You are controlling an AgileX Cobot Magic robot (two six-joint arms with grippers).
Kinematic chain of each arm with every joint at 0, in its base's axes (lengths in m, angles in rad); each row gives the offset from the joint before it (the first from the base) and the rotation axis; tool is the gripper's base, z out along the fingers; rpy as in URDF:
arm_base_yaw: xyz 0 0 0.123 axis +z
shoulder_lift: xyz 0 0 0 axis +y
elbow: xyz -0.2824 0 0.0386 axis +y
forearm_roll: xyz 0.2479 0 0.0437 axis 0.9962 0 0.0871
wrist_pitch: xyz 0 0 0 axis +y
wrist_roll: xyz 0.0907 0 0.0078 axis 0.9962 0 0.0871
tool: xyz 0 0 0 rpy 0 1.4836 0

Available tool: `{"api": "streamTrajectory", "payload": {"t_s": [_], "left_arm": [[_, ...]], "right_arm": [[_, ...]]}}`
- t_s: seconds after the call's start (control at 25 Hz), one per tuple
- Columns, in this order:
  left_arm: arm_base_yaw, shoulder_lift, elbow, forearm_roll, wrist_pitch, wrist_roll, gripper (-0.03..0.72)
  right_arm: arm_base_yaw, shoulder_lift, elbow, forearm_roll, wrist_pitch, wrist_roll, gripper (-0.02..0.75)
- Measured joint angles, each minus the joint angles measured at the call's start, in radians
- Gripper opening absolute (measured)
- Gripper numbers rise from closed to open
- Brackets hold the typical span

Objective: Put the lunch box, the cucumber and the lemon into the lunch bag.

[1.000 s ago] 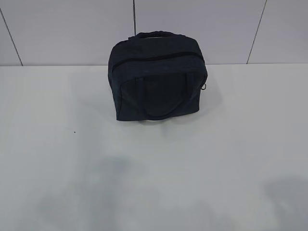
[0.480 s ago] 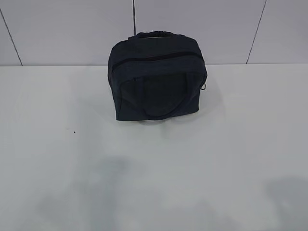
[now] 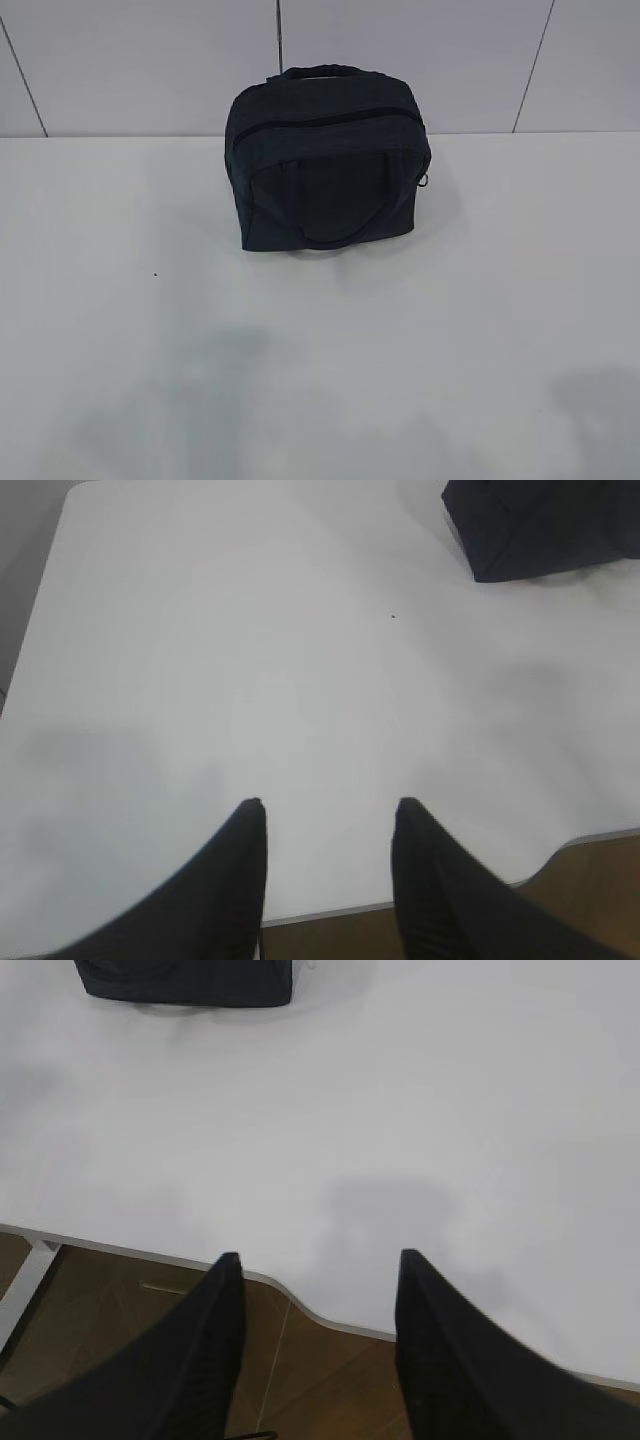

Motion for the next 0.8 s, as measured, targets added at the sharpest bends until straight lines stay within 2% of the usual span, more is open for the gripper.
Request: {"api": "streamTrajectory", "payload": {"t_s": [0.16,0.8], "left_arm": [[0.02,0.0,0.0,0.0,0.0,0.0,0.299],[0.02,0.0,0.0,0.0,0.0,0.0,0.298]], "right_arm": [[0.0,0.0,0.0,0.0,0.0,0.0,0.376],[0.0,0.0,0.0,0.0,0.0,0.0,0.375]]}}
